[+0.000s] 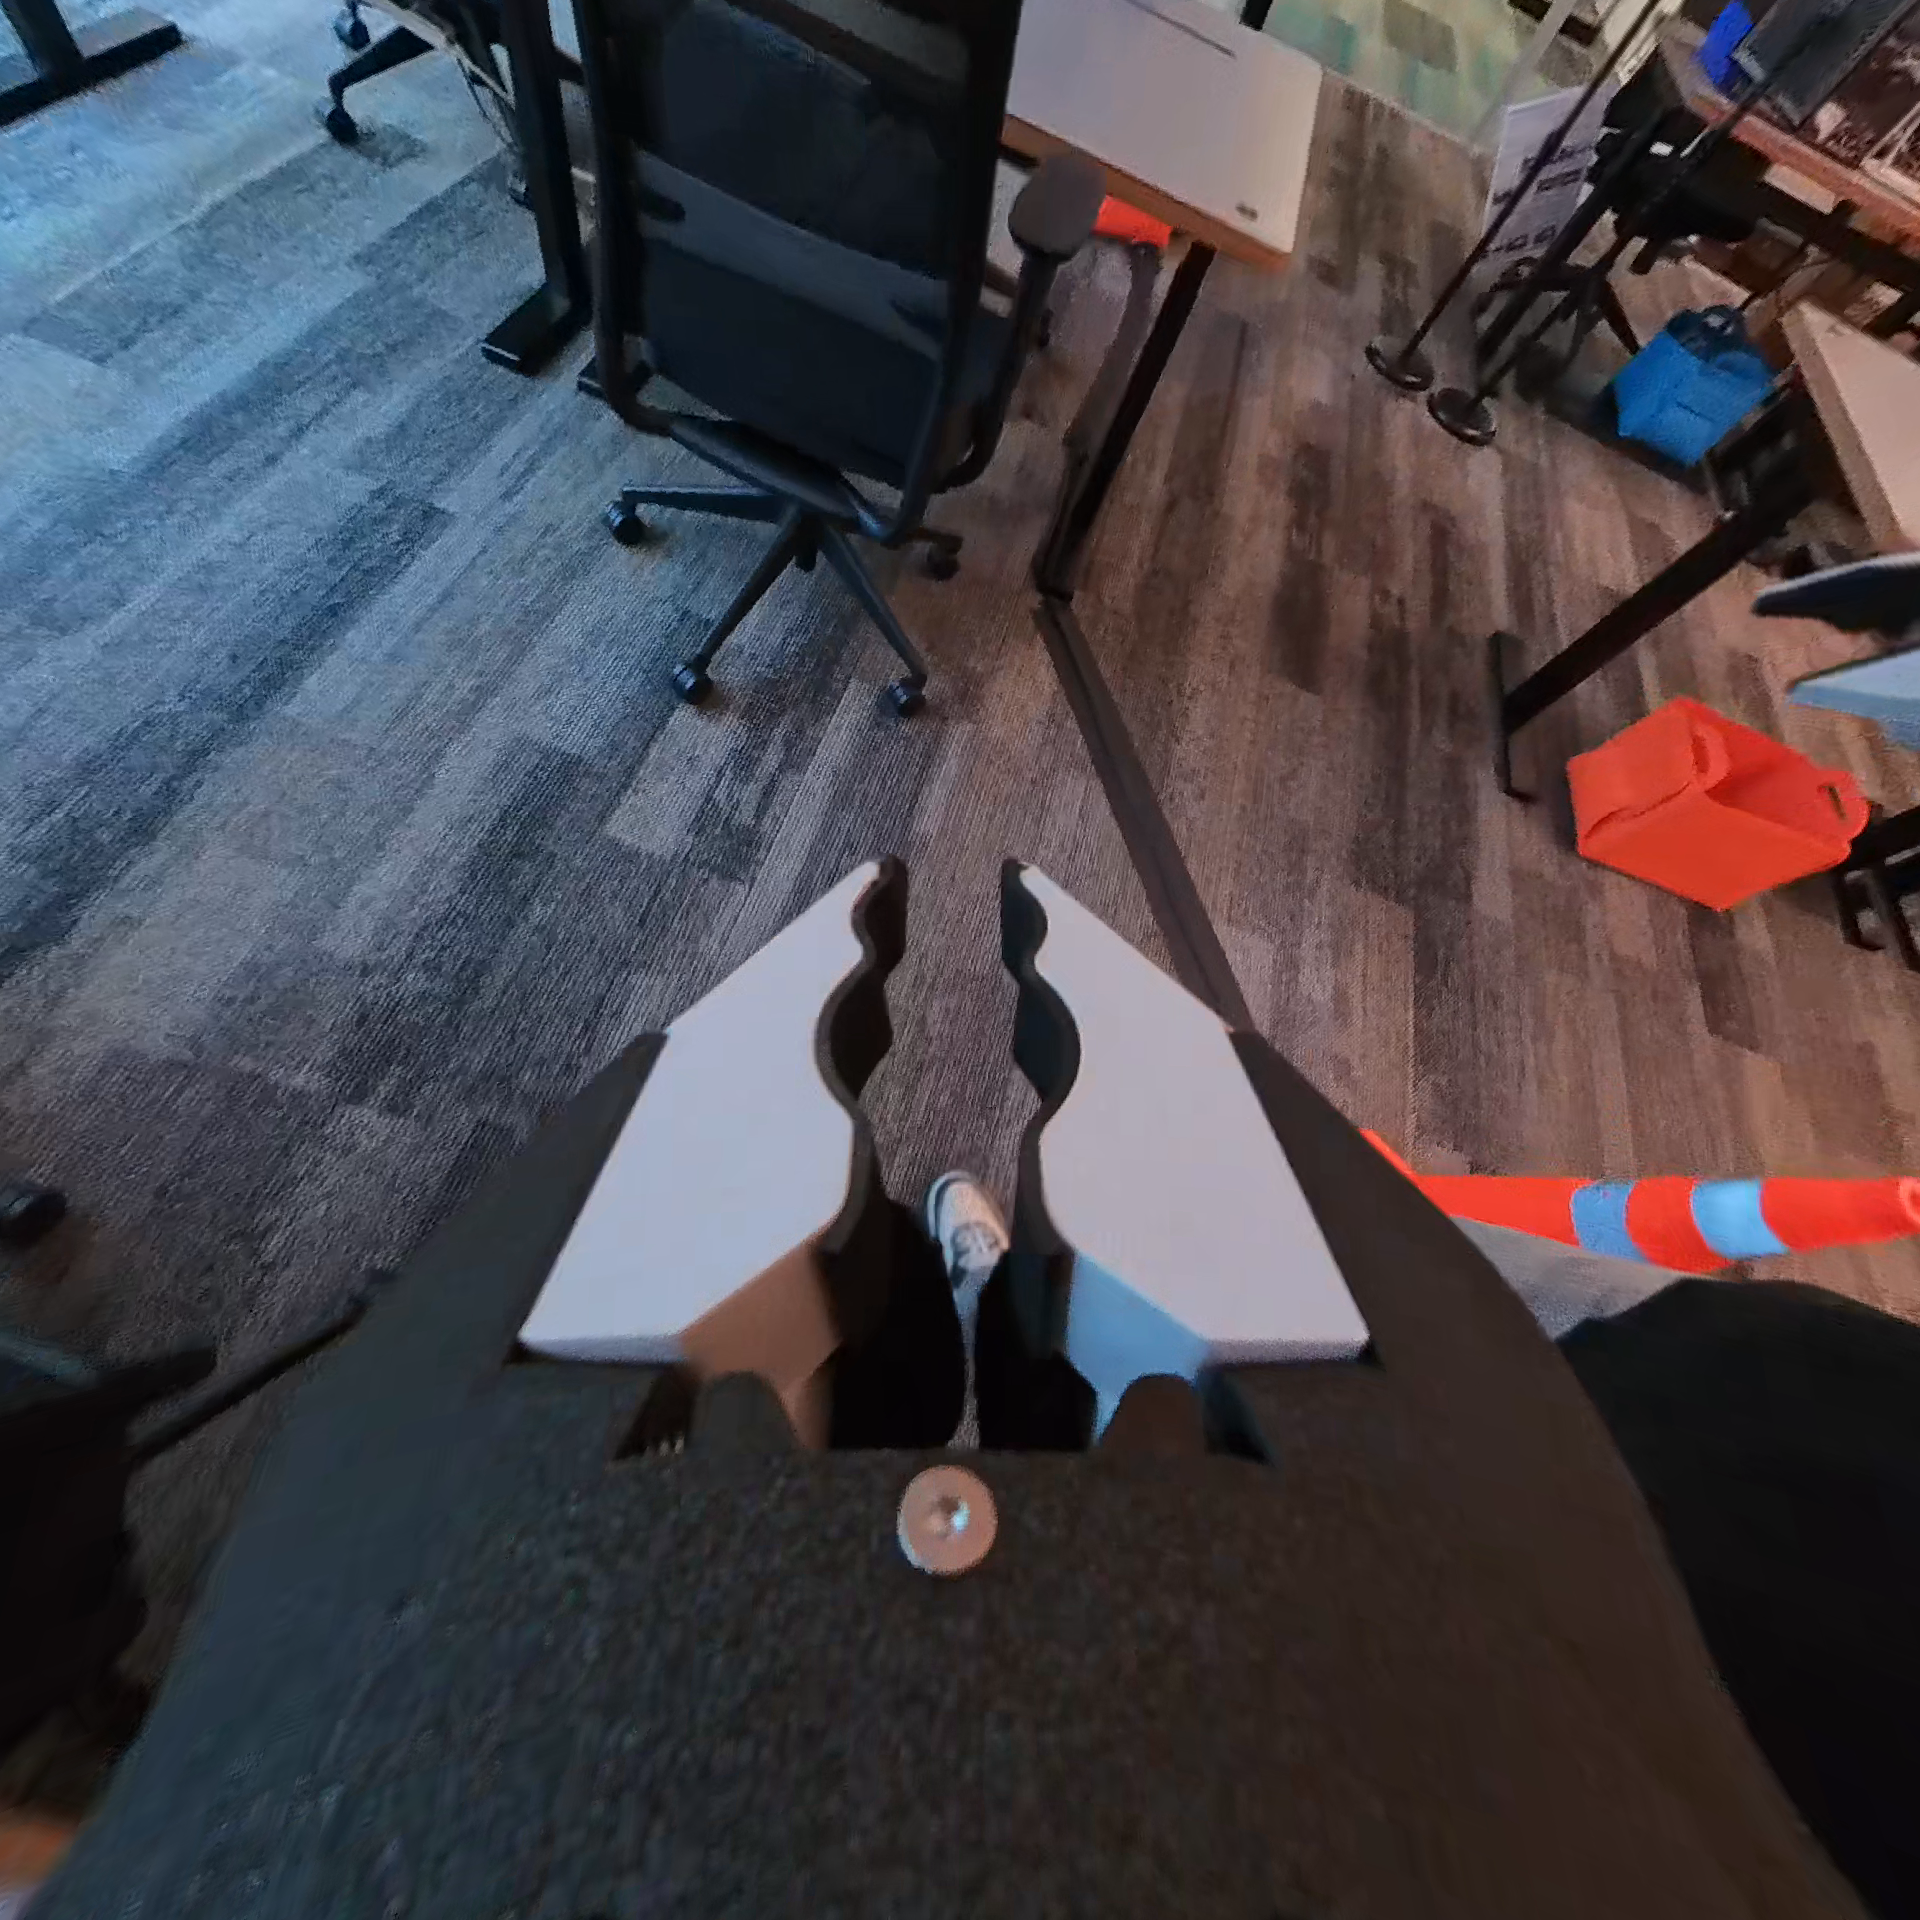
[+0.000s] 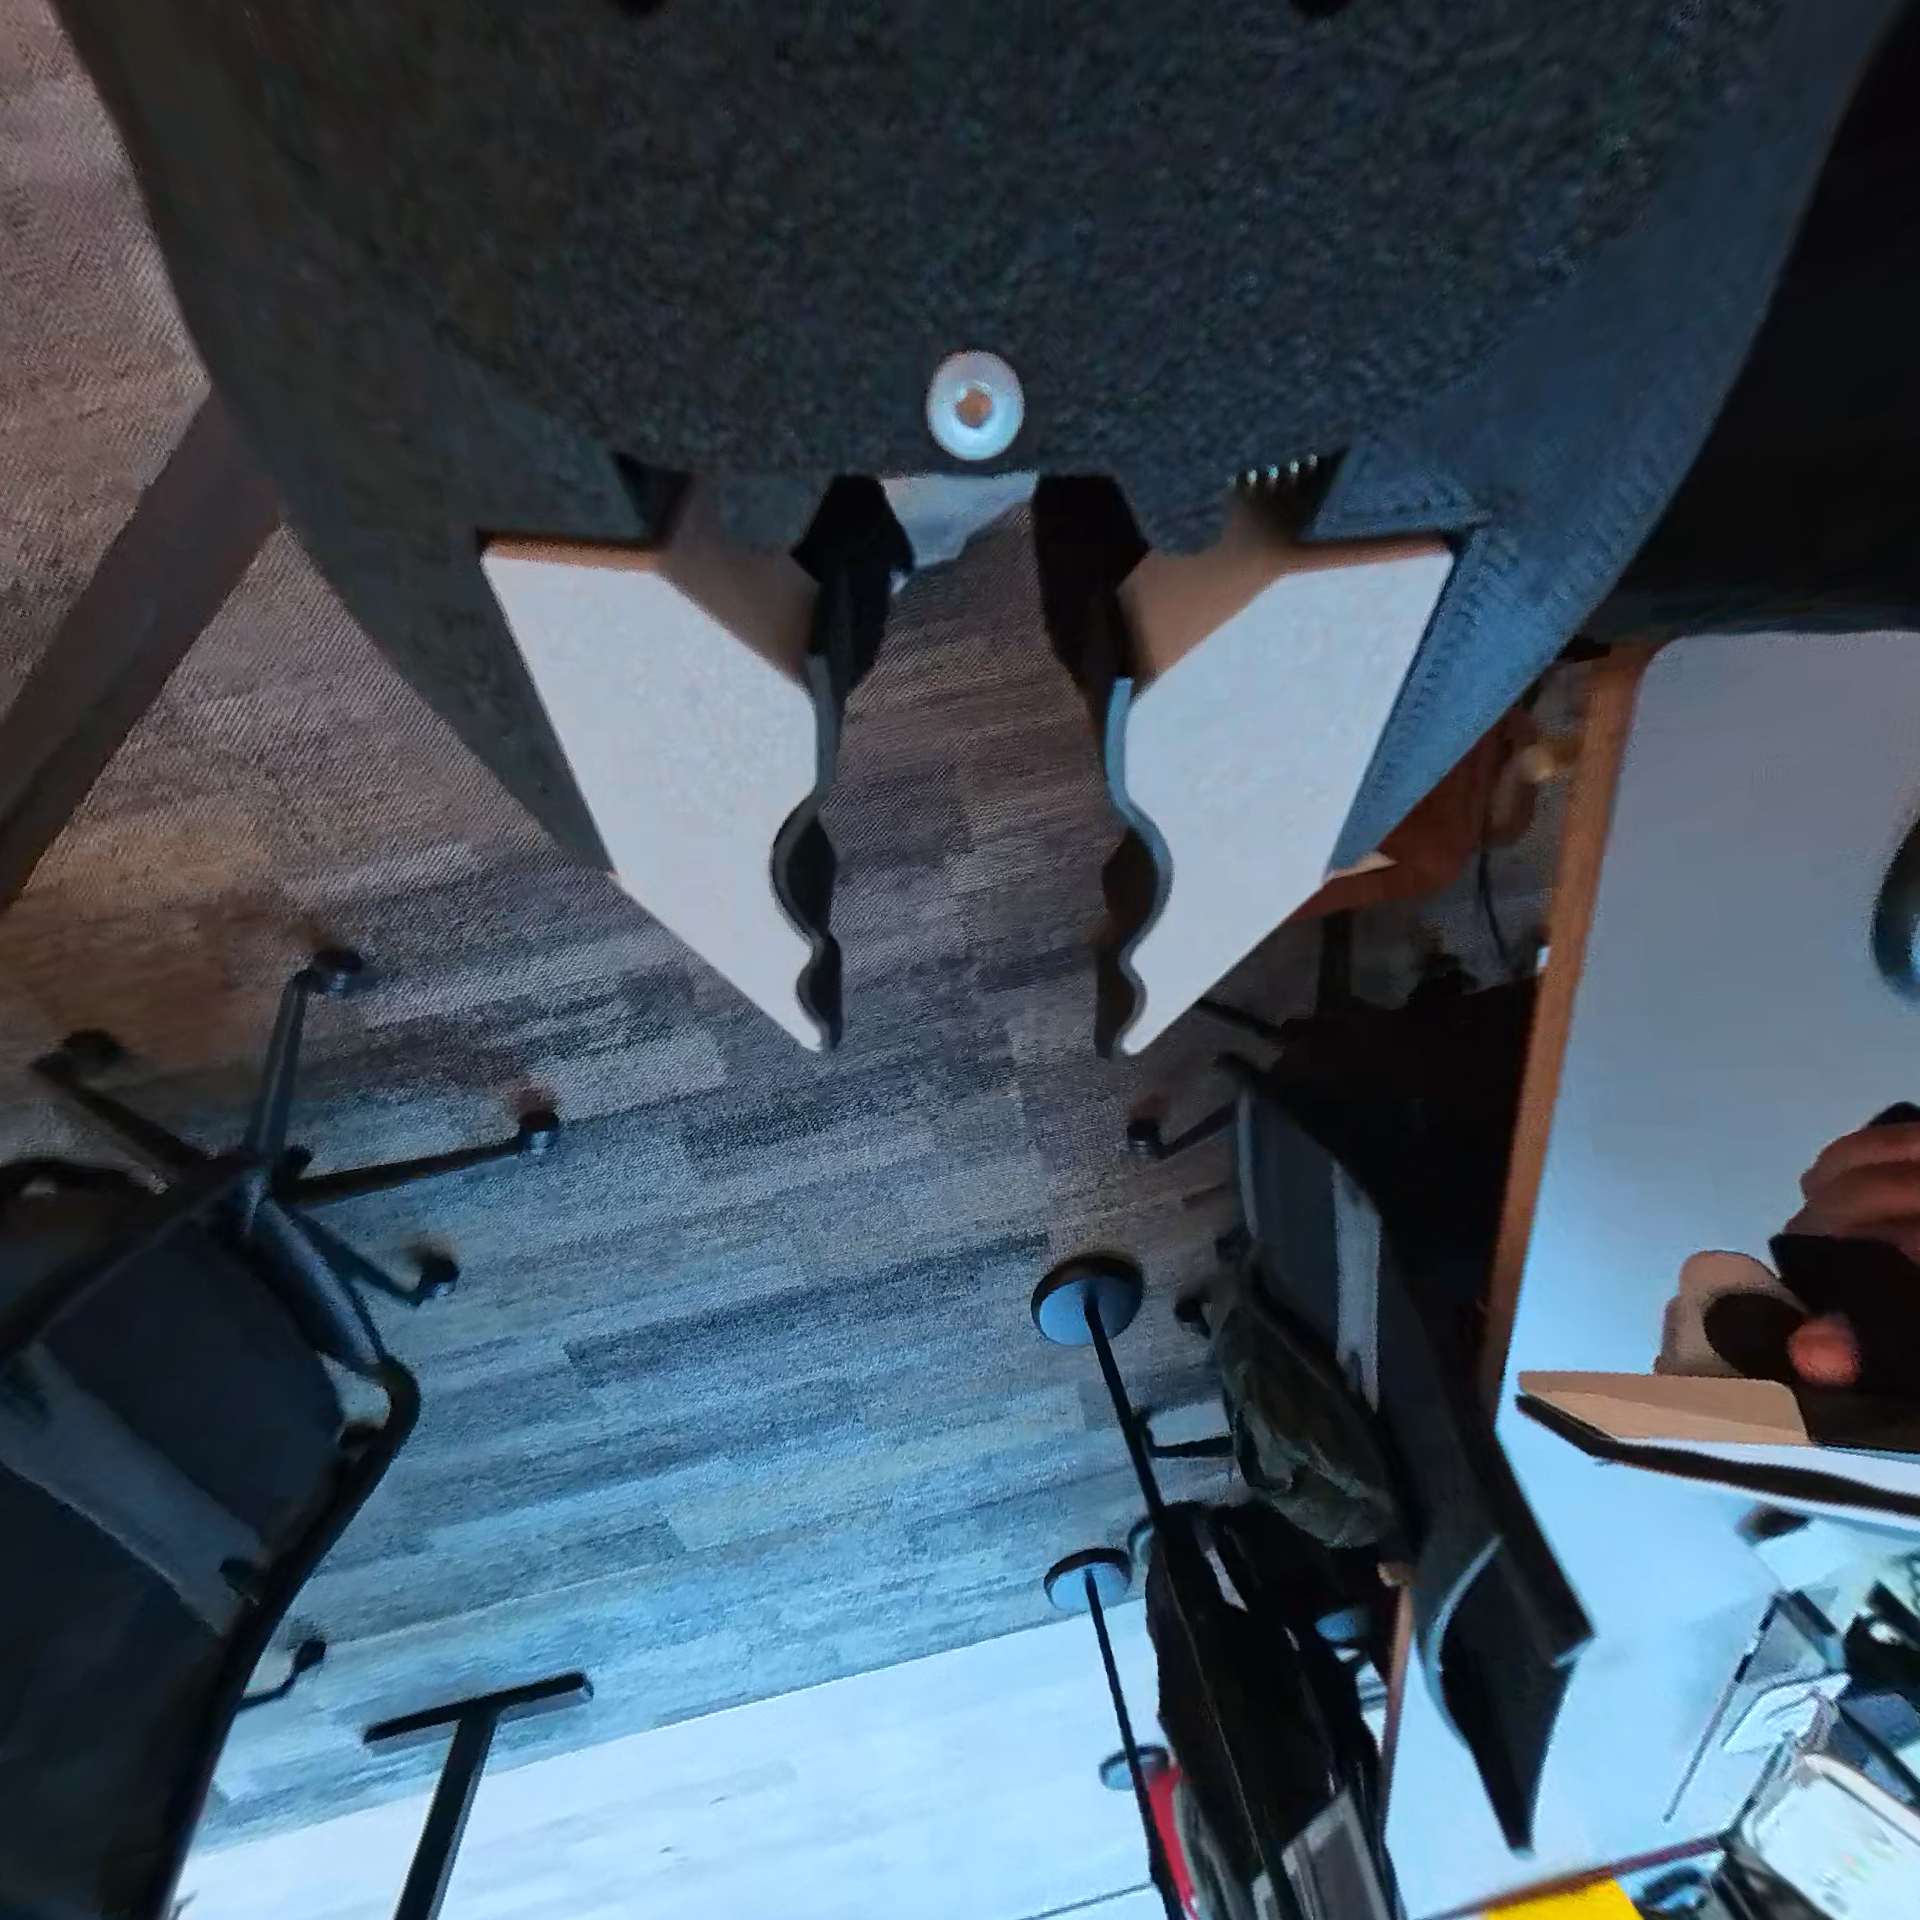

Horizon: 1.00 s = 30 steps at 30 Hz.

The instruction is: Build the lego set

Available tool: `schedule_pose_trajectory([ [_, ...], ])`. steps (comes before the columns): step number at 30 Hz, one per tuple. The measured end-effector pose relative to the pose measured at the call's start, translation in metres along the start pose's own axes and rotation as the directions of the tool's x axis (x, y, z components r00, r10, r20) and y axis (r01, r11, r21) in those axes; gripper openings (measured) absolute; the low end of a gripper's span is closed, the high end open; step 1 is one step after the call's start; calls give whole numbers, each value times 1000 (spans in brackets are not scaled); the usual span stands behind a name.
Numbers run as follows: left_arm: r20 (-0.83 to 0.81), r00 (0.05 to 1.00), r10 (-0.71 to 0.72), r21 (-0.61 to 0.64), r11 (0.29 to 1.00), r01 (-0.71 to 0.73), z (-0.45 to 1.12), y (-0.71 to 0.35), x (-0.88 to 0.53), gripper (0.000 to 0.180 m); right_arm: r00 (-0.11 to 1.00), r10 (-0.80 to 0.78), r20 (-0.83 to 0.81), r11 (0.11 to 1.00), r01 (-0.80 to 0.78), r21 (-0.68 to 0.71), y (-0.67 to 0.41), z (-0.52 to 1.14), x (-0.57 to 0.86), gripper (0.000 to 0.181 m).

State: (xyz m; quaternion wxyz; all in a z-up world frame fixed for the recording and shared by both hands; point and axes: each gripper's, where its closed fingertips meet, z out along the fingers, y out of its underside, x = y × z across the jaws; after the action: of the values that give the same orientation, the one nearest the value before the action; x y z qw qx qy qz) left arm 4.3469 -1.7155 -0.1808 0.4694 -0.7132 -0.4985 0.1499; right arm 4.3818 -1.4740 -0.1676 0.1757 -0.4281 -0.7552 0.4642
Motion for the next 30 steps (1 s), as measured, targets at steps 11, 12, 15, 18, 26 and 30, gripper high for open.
schedule_pose_trajectory([
  [11,144,989,6,-11,1000,-5,172,-169,-108,14,985,-81,149,997,80,15,-183,216,196,48],
  [12,156,988,-11,-1,1000,12,189,-181,-124,14,983,-89,163,996,87,20,-197,240,207,48],
  [15,168,985,-49,30,999,45,244,-221,-179,14,976,-122,178,992,118,34,-241,321,241,48],
  [18,183,982,-40,53,998,31,296,-269,-242,13,973,-128,193,992,122,42,-291,407,274,48],
  [26,242,966,-89,88,994,70,391,-422,-415,13,946,-188,265,982,189,19,-450,595,333,48],
  [30,273,959,-71,110,993,43,441,-488,-482,13,929,-202,311,979,202,32,-518,693,358,48],
])
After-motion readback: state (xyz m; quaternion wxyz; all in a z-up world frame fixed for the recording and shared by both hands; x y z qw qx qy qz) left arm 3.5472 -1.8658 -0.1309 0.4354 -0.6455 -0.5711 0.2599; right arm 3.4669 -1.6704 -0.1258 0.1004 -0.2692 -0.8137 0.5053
